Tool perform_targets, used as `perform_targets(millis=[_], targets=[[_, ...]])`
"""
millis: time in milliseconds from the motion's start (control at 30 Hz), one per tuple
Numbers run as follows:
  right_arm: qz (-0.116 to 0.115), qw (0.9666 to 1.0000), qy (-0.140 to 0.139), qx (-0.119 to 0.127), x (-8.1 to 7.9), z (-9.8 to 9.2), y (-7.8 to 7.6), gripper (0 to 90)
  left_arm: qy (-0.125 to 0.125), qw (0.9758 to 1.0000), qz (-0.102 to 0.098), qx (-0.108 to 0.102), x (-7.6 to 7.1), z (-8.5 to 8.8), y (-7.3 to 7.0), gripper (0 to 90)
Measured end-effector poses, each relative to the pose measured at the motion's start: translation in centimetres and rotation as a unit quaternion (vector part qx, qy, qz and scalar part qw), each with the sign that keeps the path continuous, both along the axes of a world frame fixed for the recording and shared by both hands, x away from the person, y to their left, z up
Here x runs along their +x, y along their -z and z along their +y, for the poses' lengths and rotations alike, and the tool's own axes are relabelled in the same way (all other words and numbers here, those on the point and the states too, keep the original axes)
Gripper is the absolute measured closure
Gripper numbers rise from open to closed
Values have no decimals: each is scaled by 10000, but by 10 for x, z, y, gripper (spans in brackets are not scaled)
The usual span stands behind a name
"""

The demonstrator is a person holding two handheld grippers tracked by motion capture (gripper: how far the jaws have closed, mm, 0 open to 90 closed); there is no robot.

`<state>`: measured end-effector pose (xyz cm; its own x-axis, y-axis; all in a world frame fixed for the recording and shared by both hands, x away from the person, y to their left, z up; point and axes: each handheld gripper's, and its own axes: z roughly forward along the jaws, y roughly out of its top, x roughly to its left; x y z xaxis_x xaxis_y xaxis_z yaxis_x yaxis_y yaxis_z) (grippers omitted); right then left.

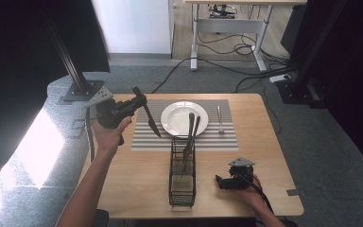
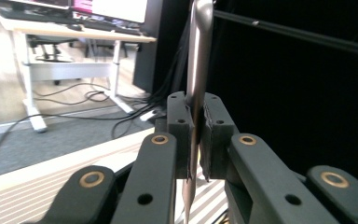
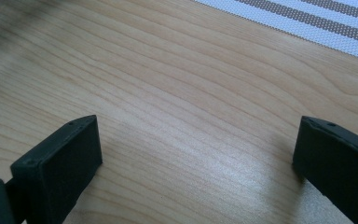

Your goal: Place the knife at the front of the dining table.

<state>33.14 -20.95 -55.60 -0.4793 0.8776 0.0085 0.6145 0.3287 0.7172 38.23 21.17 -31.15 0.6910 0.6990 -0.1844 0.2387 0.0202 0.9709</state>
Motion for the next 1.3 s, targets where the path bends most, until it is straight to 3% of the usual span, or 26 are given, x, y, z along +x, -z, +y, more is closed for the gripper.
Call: perform_targets(millis=[400,633,800,967,1133,1300], targets=[[-3,10000,-5,-6,0,0,0,13,-235,9987,84,448,4,3,5,840],[-6,10000,0,1,0,0,0,13,-367,9958,209,817,12,-3,15,840],[-6,10000,-3,-4,0,0,0,13,-376,9953,318,835,15,-8,22,840],[-5,10000,-3,-2,0,0,0,13,-456,9931,550,932,25,-9,36,840],[-6,10000,0,4,0,0,0,13,-504,9921,652,943,30,-8,45,840],[-13,10000,3,4,0,0,0,13,-626,9894,719,1093,35,-7,53,840]])
